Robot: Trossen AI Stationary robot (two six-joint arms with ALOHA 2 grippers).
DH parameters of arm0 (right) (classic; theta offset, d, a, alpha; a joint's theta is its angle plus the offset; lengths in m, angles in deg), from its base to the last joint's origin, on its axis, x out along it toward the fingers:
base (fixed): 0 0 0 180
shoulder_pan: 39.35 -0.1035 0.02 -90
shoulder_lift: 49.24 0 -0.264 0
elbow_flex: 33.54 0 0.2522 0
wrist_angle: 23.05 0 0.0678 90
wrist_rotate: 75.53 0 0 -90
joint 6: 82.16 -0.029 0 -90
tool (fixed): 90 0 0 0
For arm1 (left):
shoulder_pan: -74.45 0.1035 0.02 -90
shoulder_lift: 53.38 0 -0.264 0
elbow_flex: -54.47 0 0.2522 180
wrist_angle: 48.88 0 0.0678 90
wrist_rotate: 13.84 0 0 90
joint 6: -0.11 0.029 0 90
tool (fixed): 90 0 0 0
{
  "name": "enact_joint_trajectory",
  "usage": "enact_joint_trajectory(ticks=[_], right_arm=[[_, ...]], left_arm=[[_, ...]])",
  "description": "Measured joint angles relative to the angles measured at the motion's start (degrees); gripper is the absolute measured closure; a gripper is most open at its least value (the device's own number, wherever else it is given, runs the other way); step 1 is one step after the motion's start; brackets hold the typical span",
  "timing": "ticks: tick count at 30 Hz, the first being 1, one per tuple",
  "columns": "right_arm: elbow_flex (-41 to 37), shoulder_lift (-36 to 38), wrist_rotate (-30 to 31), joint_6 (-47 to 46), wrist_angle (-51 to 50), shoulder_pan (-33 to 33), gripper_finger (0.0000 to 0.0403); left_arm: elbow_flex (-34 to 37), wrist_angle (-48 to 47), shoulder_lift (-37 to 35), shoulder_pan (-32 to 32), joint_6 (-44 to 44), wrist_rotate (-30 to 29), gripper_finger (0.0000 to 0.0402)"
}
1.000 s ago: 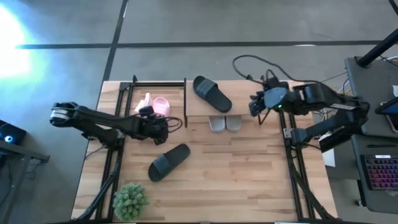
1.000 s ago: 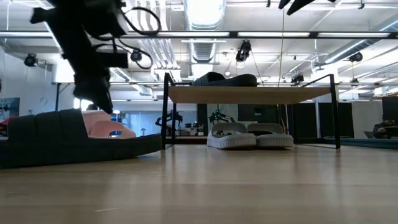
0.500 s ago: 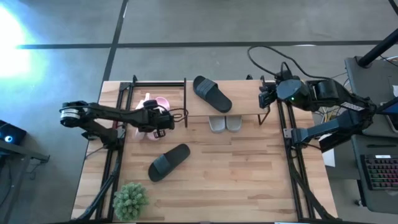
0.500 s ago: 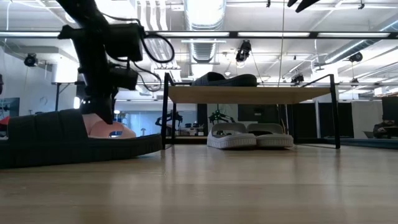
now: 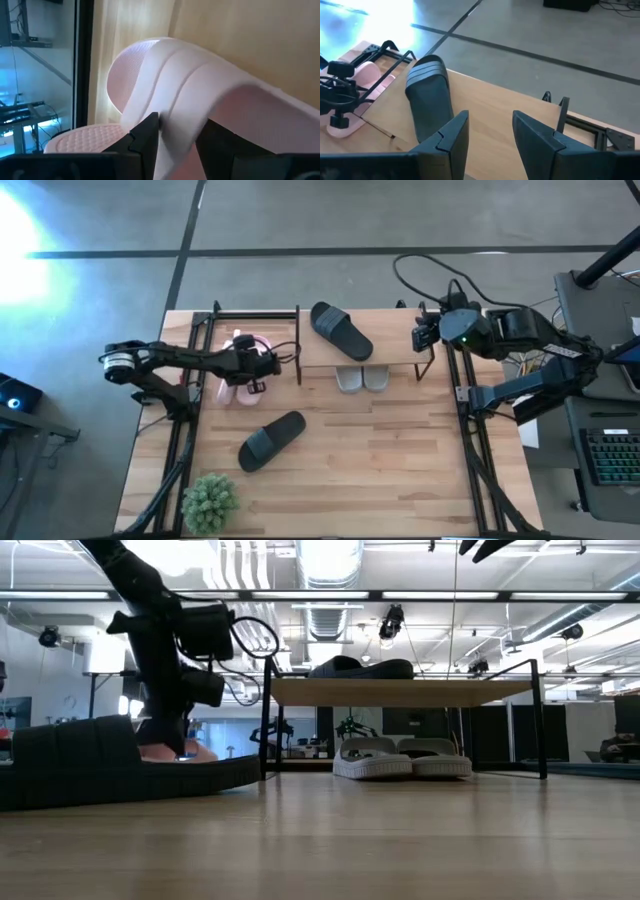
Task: Pick and place slides into the shelf
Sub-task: Move the right pink slide to the center of the table
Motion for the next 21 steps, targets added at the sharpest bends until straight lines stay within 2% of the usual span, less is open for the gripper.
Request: enact_joint_trajectory(ticks=[7,14,21], right_arm=[[0.0,-0.03,0.11,-1.07,-0.03,0.0,0.0257],[-0.09,-0.07,0.15,-1.5,-0.04,0.0,0.0261],[-0.09,-0.09,0.15,-2.12,-0.04,0.0,0.0268]], left_arm=[[1.75,4.82,-0.73,1.8,0.59,0.09,0.0306],[3.78,8.77,-0.2,2.8,1.64,2.74,0.0392],[2.26,7.12,-1.73,3.13,-1.4,4.37,0.0399]])
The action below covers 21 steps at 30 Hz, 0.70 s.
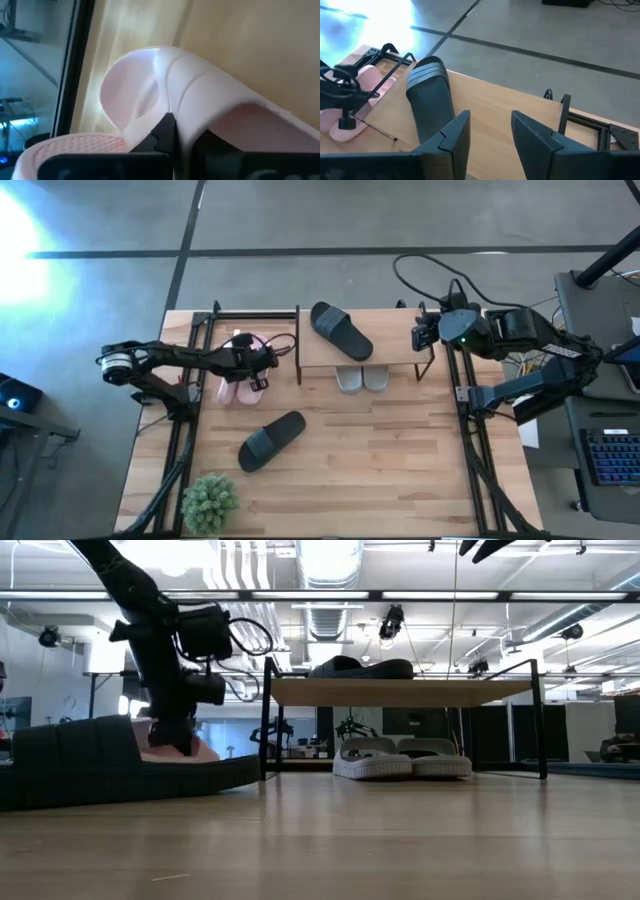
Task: Pick and place slides into the shelf
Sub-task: Move the right pink slide to the center of the table
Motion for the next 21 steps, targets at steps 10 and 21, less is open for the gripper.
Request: enact_joint_trajectory(ticks=[10,21], right_arm=[[-0.02,0.02,1.94,0.15,-0.11,-0.02,0.0269],[-0.02,0.02,1.82,2.25,-0.42,-0.02,0.0275]], left_arm=[[-12.14,-22.65,-8.14,-0.51,-4.15,13.03,0.0401],[-25.18,-29.4,-10.43,-16.31,-6.78,31.47,0.0401]])
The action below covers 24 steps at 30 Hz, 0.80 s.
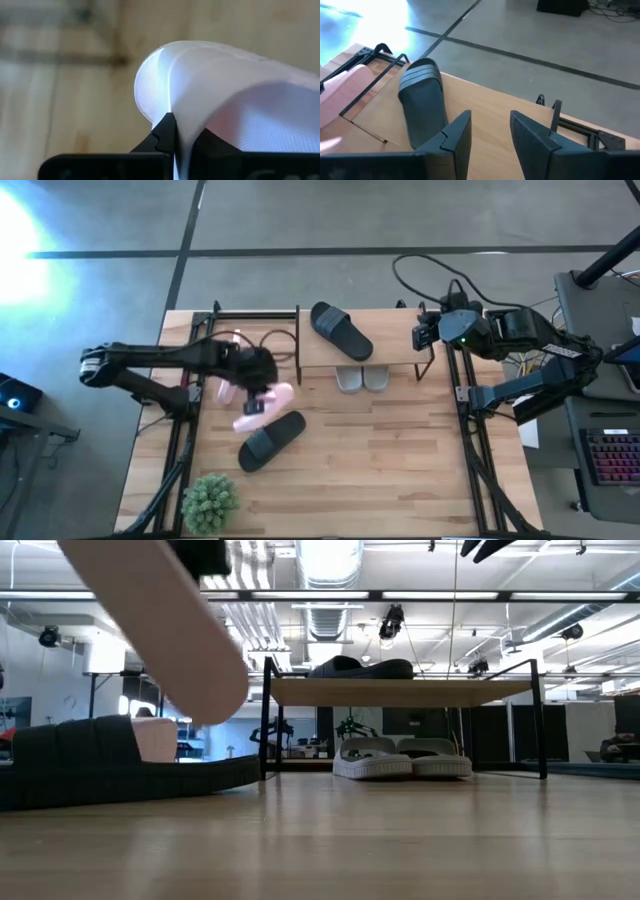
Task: Pick and place slides into the shelf
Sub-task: Move the right pink slide to the center of the table
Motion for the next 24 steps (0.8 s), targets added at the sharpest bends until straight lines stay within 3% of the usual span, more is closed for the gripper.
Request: enact_joint_trajectory(ticks=[6,13,24], right_arm=[[0.0,0.11,-0.57,1.97,-0.06,0.0,0.0283],[0.0,0.22,-3.36,2.15,-2.49,0.02,0.0295],[0.0,2.18,-5.32,-0.88,-10.42,-0.04,0.0308]], left_arm=[[-3.32,10.48,3.83,-8.16,1.62,1.13,0.0401],[-4.89,28.52,16.51,-9.18,9.36,0.97,0.0401],[-26.72,32.05,41.41,-8.87,24.52,-0.59,0.0402]])
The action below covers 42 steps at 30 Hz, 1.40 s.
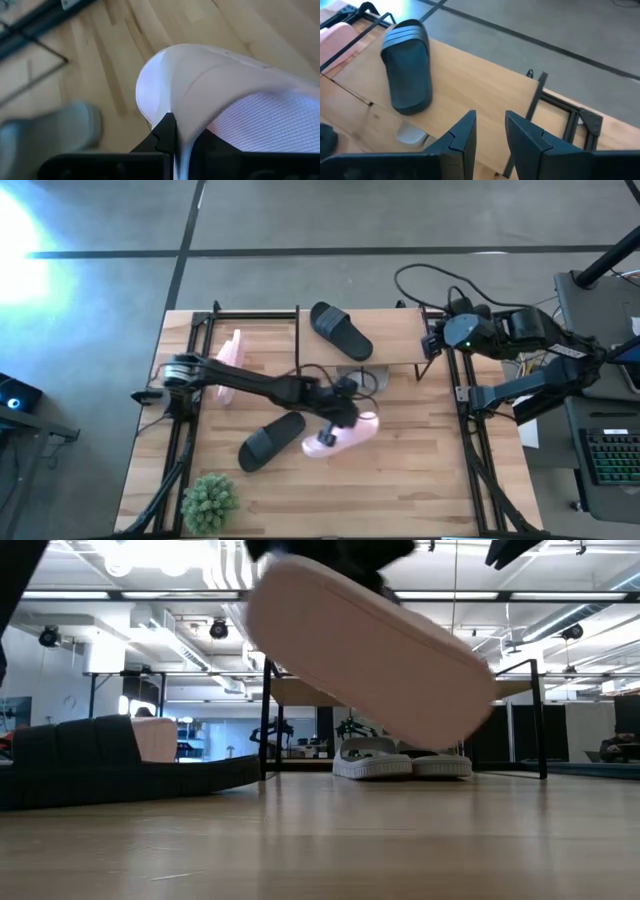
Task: Pick and place slides into the shelf
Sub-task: Move the right pink slide to the center of the table, then adjust the black slide on the shelf
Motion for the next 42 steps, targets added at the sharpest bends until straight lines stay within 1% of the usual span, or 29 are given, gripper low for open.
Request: enact_joint_trajectory(ticks=[2,7,9,11,13,16,18,20,24,26,29,34,37,39,42], right_arm=[[0.0,0.74,0.01,-0.87,-1.02,0.0,0.0308],[0.0,3.0,-0.01,-1.14,-1.82,0.0,0.0313],[0.0,3.97,-0.07,-1.19,-1.8,0.0,0.0316],[0.0,4.81,-0.11,-1.2,-1.76,0.0,0.0318],[0.0,5.52,-0.12,-1.22,-1.6,0.0,0.0319],[0.0,6.38,-0.12,-1.81,-1.58,0.0,0.0317],[0.0,6.63,-0.12,-2.16,-1.58,0.0,0.0315],[0.0,6.73,-0.12,-2.22,-1.58,0.0,0.0312],[-0.02,6.47,-0.12,-2.22,-1.53,0.0,0.031],[-0.11,6.18,-0.04,-2.23,-1.53,0.0,0.0312],[-0.22,5.86,0.05,-2.45,-1.48,0.0,0.0316],[-0.32,5.47,0.06,-3.75,-1.5,0.02,0.0318],[-1.05,5.3,-0.14,-3.7,-1.54,0.02,0.0316],[-2.08,5.01,-0.84,-3.46,-1.5,0.01,0.0314],[-4.29,4.8,-4.27,-0.95,-1.49,-0.23,0.0315]], left_arm=[[-4.14,0.12,3.67,0.0,1.39,-2.64,0.0402],[-12.45,0.28,11.31,-0.02,4.86,-12.84,0.0402],[-14.3,1.71,13.37,-0.1,6.24,-17.81,0.0401],[-15.67,3.23,15.0,-0.13,6.24,-20.81,0.0394],[-16.6,3.27,15.88,-0.07,6.05,-20.76,0.0377],[-16.89,3.74,16.58,-0.21,5.5,-19.25,0.034],[-16.74,3.38,16.68,-0.41,2.53,-19.04,0.0311],[-16.32,3.27,16.68,-0.42,0.95,-17.54,0.0283],[-16.01,0.12,16.62,-0.37,1.31,-16.76,0.024],[-16.36,-2.03,16.23,-0.37,1.18,-16.42,0.0227],[-16.52,-4.88,14.12,-0.37,1.46,-16.19,0.022],[-16.02,-11.49,8.4,-0.04,-0.07,-16.13,0.0219],[-15.83,-12.99,3.9,0.56,-1.41,-16.55,0.0219],[-15.82,-13.12,0.14,0.77,-1.55,-18.56,0.0219],[-15.82,-14.56,-5.83,0.72,-1.88,-23.61,0.0219]])
